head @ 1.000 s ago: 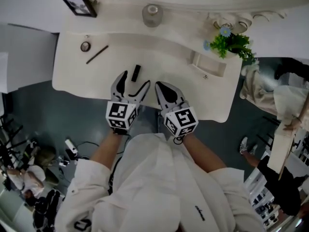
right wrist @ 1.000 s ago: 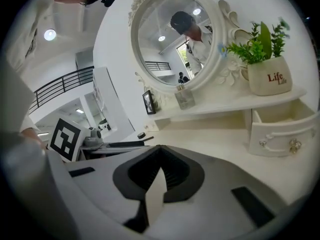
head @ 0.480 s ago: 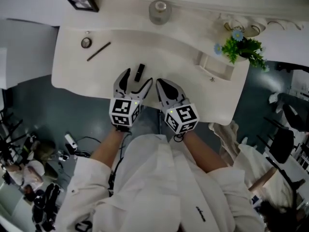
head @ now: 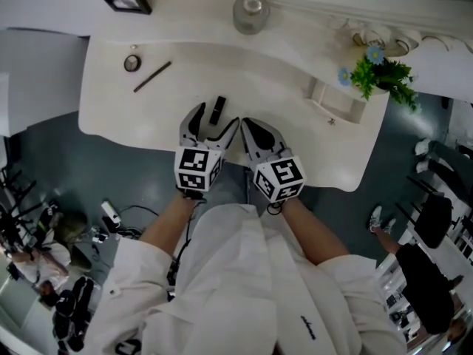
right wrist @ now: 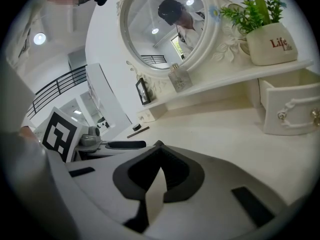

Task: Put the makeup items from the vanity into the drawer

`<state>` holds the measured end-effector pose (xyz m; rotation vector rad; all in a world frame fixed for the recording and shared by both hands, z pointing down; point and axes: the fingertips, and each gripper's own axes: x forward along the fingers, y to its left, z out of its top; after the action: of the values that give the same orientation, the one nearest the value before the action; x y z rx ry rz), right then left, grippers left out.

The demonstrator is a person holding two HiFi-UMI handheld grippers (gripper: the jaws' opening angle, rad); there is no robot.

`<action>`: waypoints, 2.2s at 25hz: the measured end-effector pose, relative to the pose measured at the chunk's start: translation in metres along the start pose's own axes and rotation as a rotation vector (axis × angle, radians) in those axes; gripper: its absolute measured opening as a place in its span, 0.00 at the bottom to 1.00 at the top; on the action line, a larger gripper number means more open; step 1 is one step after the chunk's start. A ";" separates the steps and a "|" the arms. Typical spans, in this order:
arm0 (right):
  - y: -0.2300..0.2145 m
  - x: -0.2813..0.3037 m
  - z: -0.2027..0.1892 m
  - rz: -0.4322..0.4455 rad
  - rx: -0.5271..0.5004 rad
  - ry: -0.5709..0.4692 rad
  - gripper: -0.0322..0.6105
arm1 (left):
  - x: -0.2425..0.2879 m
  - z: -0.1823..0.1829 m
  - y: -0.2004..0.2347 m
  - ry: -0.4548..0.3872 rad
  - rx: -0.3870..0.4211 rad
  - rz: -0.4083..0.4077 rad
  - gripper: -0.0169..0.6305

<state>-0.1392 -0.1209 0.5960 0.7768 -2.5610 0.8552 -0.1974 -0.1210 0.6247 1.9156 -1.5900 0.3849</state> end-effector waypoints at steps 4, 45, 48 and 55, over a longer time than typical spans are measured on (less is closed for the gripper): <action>-0.003 0.004 0.000 0.003 -0.005 0.004 0.08 | 0.002 -0.001 -0.001 0.014 0.016 0.006 0.63; -0.023 -0.014 0.008 -0.027 0.034 -0.020 0.08 | 0.009 -0.010 -0.008 0.162 0.181 0.123 0.20; -0.031 -0.023 0.012 -0.050 0.046 -0.034 0.08 | 0.008 0.003 -0.029 0.129 0.156 0.093 0.20; -0.053 -0.055 0.025 -0.102 0.063 -0.071 0.08 | 0.013 0.026 -0.092 0.090 0.163 0.026 0.20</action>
<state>-0.0671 -0.1507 0.5748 0.9646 -2.5405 0.8949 -0.1105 -0.1389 0.5881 1.9696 -1.5673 0.6194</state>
